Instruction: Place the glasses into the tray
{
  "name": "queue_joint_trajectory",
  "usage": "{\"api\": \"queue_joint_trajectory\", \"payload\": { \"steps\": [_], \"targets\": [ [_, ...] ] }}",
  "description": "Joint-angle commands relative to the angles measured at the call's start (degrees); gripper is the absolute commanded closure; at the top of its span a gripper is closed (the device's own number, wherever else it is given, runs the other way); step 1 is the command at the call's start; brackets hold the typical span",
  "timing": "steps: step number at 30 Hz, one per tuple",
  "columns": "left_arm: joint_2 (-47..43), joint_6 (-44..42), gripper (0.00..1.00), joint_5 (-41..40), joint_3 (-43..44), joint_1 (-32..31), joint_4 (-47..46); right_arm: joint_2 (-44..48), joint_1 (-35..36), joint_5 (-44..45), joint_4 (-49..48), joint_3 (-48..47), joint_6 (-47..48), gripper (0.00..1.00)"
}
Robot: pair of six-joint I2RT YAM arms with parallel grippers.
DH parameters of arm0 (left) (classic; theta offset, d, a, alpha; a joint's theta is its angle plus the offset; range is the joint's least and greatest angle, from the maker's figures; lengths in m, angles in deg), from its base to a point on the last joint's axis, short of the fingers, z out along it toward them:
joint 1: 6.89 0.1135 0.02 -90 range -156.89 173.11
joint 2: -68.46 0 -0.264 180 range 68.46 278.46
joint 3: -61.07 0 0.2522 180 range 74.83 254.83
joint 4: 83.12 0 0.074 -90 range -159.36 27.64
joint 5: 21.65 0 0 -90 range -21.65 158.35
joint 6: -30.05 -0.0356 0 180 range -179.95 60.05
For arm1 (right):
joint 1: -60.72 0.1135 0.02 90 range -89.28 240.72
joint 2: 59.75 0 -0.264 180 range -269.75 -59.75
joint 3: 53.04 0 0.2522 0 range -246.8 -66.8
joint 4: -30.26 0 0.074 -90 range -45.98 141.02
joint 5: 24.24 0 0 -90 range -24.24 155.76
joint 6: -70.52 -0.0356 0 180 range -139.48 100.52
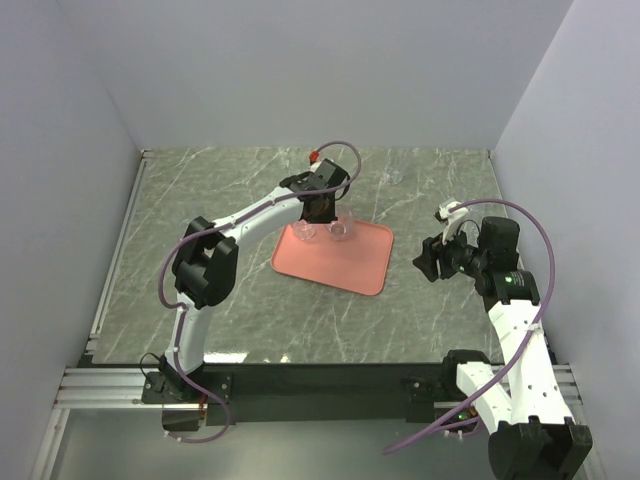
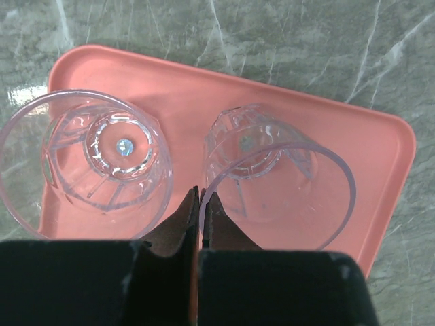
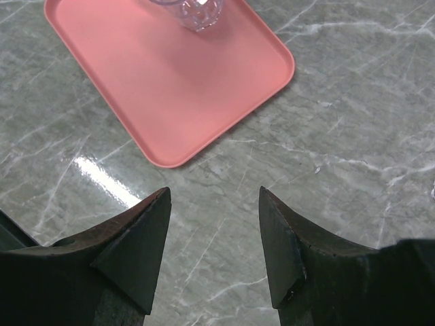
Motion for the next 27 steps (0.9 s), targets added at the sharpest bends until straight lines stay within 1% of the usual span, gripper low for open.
{"api": "queue_joint_trajectory", "payload": {
  "steps": [1, 4, 7, 9, 10, 12, 13, 14, 16, 17, 19, 22, 27],
  "targets": [
    [0.4, -1.3, 0.99, -1.3, 4.0, 0.4, -0.4, 0.6, -0.4, 0.1, -1.6, 0.3, 0.5, 0.38],
    [0.4, -1.6, 0.98, -1.7, 4.1, 0.6, -0.6, 0.6, -0.4, 0.1, -1.7, 0.3, 0.5, 0.38],
    [0.6, -1.9, 0.94, -1.3, 4.8, 0.7, -0.3, 0.6, -0.4, 0.1, -1.7, 0.3, 0.5, 0.38],
    [0.6, -2.1, 0.88, -0.8, 5.1, 0.6, -0.3, 0.6, -0.4, 0.2, -1.7, 0.3, 0.5, 0.38],
    [0.5, -2.1, 0.87, -0.7, 5.0, 0.7, -0.4, 0.6, -0.4, 0.2, -1.7, 0.3, 0.5, 0.38],
    [0.1, -2.2, 0.82, -0.5, 4.7, 0.7, -0.6, 0.6, -0.5, 0.2, -1.8, 0.3, 0.5, 0.38],
    [0.1, -2.2, 0.82, -0.6, 4.6, 0.7, -0.8, 0.6, -0.5, 0.2, -1.8, 0.3, 0.4, 0.38],
    [-0.3, -2.3, 0.79, -0.5, 4.3, 0.7, -0.8, 0.6, -0.6, 0.2, -1.7, 0.3, 0.4, 0.38],
    [-0.8, -2.3, 0.78, -0.4, 4.1, 0.6, -1.2, 0.6, -0.7, 0.2, -1.7, 0.3, 0.5, 0.38],
    [-1.4, -2.3, 0.75, -0.4, 3.8, 0.7, -1.5, 0.6, -0.7, 0.2, -1.7, 0.3, 0.5, 0.38],
    [-2.2, -2.5, 0.75, -0.1, 3.3, 0.7, -2.1, 0.6, -0.8, 0.2, -1.7, 0.3, 0.5, 0.38],
    [-3.9, -2.8, 0.70, 0.4, 2.9, 0.6, -2.8, 0.6, -1.0, 0.2, -1.7, 0.3, 0.4, 0.38],
    [-8.9, -3.9, 0.65, 2.1, 1.3, 0.6, -4.6, 0.8, -1.4, 0.3, -1.9, 0.4, 0.4, 0.38]
  ]
}}
